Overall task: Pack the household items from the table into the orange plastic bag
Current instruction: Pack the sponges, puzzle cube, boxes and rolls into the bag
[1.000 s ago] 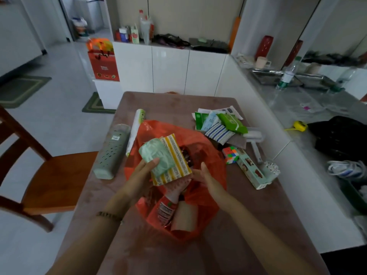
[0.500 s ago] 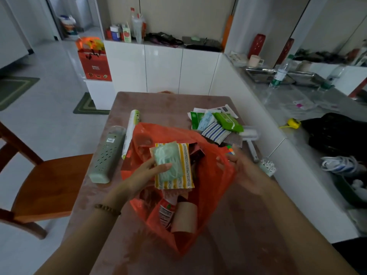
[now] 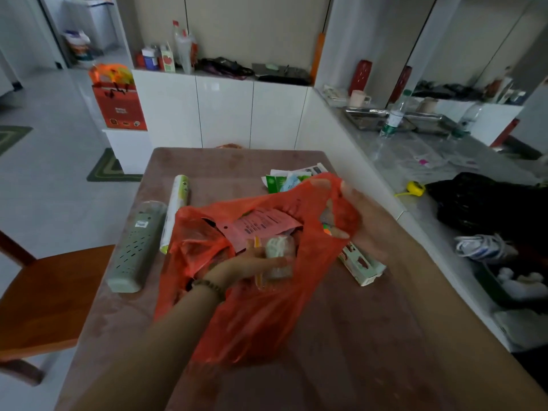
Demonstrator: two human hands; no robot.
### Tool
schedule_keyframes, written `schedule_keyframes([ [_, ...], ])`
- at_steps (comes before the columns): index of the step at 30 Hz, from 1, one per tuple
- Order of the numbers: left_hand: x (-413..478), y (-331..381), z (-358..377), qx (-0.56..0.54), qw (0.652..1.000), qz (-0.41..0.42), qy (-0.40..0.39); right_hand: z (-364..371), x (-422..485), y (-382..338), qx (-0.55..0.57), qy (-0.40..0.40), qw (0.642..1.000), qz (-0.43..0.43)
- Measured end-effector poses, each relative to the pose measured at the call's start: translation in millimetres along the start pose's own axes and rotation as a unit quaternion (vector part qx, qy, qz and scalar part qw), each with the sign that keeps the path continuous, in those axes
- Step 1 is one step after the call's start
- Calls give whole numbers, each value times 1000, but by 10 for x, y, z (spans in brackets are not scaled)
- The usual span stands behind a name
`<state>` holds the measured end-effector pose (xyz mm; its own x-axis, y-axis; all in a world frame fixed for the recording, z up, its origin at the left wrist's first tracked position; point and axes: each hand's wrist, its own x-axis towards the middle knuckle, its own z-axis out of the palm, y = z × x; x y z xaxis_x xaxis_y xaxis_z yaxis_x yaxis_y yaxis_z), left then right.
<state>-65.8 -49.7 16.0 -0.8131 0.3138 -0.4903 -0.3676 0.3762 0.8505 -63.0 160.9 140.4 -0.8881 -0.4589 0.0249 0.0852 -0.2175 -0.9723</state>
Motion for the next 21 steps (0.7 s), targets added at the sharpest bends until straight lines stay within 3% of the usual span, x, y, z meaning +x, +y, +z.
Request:
schedule_keyframes([
  [3,127,-22,114,35,999,-9,15,-39,12,221,-47,64,994,72],
  [6,109,-26,40,61,994,46,75,-185,-45,597,-94,126,976,148],
  [9,-38,20,-124,-42,977,87,189,-286,-115,959,-57,178,955,232],
  [12,-138,116,-193,-38,931,182,313,-411,-186,1204,41,201,948,244],
  [15,-99,298,-92,-4,917,262,300,-589,-255,1341,85,211,942,247],
  [18,135,442,170,74,920,297,243,-829,-344,1347,-5,267,929,258],
  [21,389,569,492,81,933,294,192,-1137,-428,1215,-79,343,918,184],
])
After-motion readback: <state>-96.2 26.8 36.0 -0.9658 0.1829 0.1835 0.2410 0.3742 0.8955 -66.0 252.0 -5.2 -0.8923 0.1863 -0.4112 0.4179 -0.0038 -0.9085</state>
